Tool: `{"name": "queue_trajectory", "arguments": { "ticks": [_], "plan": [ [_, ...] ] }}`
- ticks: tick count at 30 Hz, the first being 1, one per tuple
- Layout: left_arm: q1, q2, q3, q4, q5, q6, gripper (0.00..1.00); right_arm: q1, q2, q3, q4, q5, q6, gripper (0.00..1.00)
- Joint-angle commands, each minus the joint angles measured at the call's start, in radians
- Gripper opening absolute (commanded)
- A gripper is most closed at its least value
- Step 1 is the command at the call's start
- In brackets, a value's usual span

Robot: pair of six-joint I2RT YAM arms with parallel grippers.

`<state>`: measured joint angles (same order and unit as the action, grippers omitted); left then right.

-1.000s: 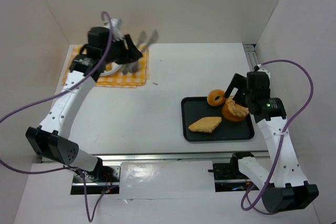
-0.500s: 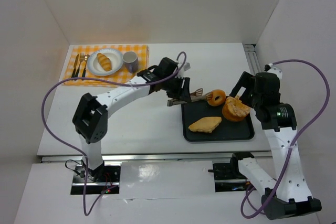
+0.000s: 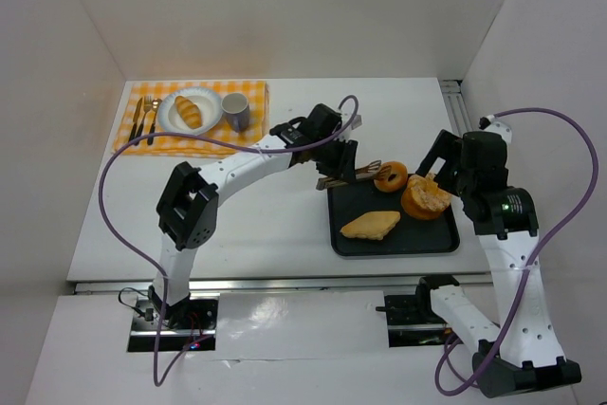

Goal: Place the bread

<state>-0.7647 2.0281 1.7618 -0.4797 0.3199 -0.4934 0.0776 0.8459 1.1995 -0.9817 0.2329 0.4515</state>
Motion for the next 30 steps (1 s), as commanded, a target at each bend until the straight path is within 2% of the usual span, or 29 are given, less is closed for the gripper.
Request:
{"name": "queue_trajectory", "arguments": {
  "ticks": [1, 3, 5, 9, 11, 12, 17, 20, 23, 25, 26, 30],
  "plan": [
    [-0.008, 0.012, 0.047, 0.021, 0.031, 0.029, 0.47, -0.002, -0.001, 0.025, -0.012, 0.023, 0.001, 1.00],
    [-0.008, 0.021, 0.057, 0.021, 0.053, 0.029, 0.41, -0.002, -0.001, 0.025, -0.012, 0.023, 0.001, 1.00],
    [-0.008, 0.030, 0.080, 0.007, 0.074, 0.041, 0.41, -0.002, 0.009, 0.025, -0.012, 0.023, 0.001, 1.00],
    [-0.008, 0.041, 0.113, -0.030, 0.094, 0.061, 0.22, -0.002, 0.018, 0.025, -0.003, 0.023, -0.008, 1.00],
    [0.002, 0.011, 0.113, -0.042, 0.109, 0.061, 0.05, -0.002, 0.018, 0.034, -0.003, 0.023, -0.008, 1.00],
    [0.016, -0.008, 0.113, -0.051, 0.123, 0.061, 0.01, -0.002, 0.018, 0.034, -0.003, 0.023, -0.008, 1.00],
    [0.120, -0.161, 0.091, -0.069, 0.146, 0.061, 0.00, -0.002, 0.018, 0.034, -0.003, 0.032, -0.008, 1.00],
    [0.293, -0.314, 0.012, -0.069, 0.166, 0.039, 0.00, -0.002, 0.018, 0.034, -0.003, 0.032, -0.008, 1.00],
    [0.415, -0.382, -0.033, -0.069, 0.214, 0.030, 0.00, -0.002, 0.018, 0.034, 0.017, 0.023, -0.008, 1.00],
    [0.566, -0.423, -0.054, -0.079, 0.229, 0.030, 0.00, -0.002, 0.027, 0.034, 0.017, 0.014, -0.008, 1.00],
    [0.567, -0.433, -0.055, -0.079, 0.217, 0.030, 0.00, -0.002, 0.027, 0.025, 0.026, 0.014, -0.008, 1.00],
    [0.779, -0.457, -0.094, -0.108, 0.102, -0.013, 0.00, -0.002, 0.027, 0.025, 0.026, 0.005, -0.008, 1.00]
  ]
}}
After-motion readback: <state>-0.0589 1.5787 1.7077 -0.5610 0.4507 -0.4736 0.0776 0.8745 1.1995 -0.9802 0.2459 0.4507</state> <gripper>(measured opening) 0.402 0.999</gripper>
